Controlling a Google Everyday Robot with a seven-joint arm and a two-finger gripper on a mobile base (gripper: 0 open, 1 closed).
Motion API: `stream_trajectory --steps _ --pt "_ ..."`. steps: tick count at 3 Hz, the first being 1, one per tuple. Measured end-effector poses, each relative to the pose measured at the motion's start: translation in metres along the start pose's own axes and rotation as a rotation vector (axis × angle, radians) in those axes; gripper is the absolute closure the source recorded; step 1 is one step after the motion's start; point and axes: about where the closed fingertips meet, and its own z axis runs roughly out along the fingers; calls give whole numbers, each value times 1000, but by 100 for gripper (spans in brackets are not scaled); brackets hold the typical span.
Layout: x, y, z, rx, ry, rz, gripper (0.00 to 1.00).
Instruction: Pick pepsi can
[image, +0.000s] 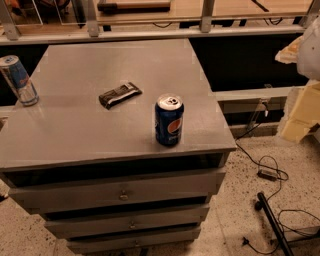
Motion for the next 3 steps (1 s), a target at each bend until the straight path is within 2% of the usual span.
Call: stream_trajectory --steps 1,2,3 --pt "0 0 0 0 0 0 0" --pt "-14 -10 14 -13 -14 -23 0" --pt "-44 -22 39 -51 -54 -60 0"
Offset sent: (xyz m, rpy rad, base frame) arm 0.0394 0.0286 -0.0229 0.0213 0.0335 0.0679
